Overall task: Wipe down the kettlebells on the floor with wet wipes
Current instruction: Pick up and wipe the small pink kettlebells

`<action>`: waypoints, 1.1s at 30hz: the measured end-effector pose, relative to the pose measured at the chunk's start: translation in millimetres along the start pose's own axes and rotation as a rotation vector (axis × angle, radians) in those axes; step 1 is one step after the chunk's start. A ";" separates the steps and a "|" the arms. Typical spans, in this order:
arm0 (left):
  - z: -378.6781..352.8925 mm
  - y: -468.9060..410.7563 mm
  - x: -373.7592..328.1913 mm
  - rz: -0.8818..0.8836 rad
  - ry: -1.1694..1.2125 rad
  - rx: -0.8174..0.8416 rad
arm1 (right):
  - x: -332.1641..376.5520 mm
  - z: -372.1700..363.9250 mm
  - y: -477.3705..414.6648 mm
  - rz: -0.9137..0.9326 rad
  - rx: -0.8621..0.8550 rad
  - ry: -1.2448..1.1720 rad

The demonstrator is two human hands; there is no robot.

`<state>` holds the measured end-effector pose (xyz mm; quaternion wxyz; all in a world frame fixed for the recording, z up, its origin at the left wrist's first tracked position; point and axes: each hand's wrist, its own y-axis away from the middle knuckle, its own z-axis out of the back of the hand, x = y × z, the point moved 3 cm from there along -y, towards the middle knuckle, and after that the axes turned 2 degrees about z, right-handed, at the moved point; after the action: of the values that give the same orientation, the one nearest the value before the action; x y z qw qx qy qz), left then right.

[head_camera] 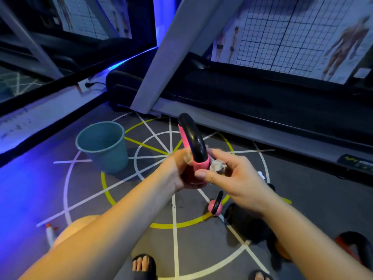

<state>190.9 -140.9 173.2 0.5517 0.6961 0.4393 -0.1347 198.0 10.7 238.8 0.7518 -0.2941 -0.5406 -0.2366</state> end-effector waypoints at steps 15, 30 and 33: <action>-0.6 -12.6 -2.5 -0.251 0.060 -0.126 | -15.3 21.7 4.5 -0.133 0.076 0.246; 3.9 -2.4 -7.2 -0.439 -0.079 -0.137 | -32.3 23.3 16.2 -0.033 0.187 0.611; 2.4 -1.0 -7.6 -0.433 -0.074 -0.133 | -30.7 18.8 12.9 0.043 0.143 0.671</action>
<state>186.4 -146.5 176.8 0.5702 0.5423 0.5658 -0.2463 184.7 34.2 211.8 0.9113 -0.1579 -0.2721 -0.2655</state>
